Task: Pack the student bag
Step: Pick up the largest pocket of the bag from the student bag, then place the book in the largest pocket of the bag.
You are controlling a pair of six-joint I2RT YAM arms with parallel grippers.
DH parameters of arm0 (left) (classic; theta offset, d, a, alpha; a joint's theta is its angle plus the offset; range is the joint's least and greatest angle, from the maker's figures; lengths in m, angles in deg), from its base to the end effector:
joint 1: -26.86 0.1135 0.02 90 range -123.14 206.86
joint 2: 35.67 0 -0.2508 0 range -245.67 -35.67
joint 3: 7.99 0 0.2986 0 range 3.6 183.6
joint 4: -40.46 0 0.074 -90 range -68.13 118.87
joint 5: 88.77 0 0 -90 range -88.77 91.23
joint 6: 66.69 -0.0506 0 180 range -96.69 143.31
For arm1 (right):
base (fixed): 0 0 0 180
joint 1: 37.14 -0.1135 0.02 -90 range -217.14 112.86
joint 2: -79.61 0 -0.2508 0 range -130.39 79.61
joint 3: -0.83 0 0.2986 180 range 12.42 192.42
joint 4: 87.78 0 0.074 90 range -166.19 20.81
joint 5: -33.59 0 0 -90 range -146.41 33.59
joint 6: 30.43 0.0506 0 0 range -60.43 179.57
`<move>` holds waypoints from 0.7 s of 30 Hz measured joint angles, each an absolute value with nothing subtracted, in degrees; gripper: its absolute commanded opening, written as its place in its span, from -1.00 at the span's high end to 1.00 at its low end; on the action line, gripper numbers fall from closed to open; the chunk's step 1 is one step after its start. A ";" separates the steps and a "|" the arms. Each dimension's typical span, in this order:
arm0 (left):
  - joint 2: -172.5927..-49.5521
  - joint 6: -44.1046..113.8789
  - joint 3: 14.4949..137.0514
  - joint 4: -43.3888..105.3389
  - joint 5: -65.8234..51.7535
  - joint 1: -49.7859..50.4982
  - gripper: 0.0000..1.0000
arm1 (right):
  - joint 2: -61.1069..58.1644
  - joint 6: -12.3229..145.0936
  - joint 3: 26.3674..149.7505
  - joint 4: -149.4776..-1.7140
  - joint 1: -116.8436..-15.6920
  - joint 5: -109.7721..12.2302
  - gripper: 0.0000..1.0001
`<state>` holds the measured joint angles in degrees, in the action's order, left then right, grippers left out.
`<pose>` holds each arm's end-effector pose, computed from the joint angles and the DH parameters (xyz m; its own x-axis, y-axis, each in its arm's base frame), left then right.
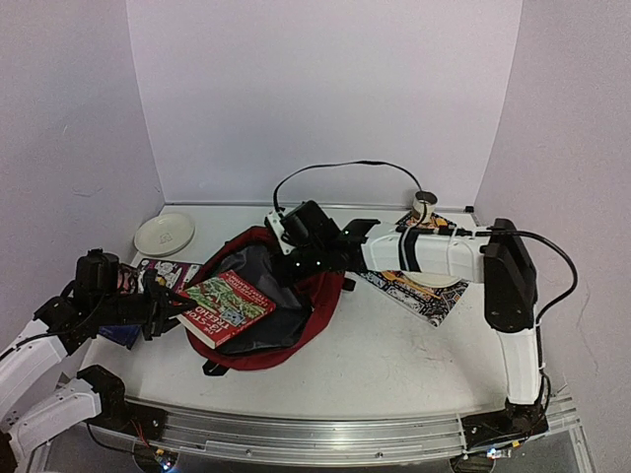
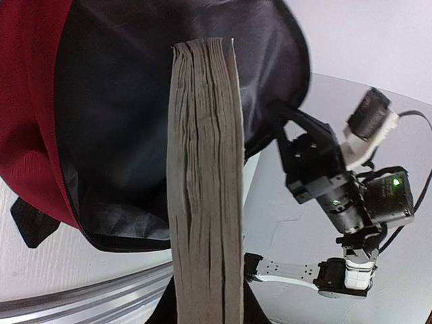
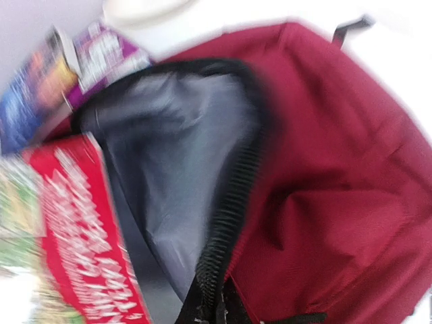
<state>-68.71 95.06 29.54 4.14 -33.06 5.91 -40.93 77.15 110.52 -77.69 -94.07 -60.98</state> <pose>0.1820 -0.1002 0.2125 -0.8593 -0.5112 0.0161 -0.2353 0.3671 -0.8999 0.3073 0.4645 0.2288 -0.4259 -0.1024 -0.8989 -0.6987 0.6684 0.2549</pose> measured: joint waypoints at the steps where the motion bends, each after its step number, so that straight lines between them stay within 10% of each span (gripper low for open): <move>1: -68.36 95.45 29.19 4.06 -33.25 5.91 1.00 | -39.43 77.56 109.96 -78.52 -94.07 -61.58 1.00; 21: -72.58 107.23 24.97 15.69 -31.97 5.91 1.00 | -28.78 82.18 98.82 -88.64 -94.34 -60.39 1.00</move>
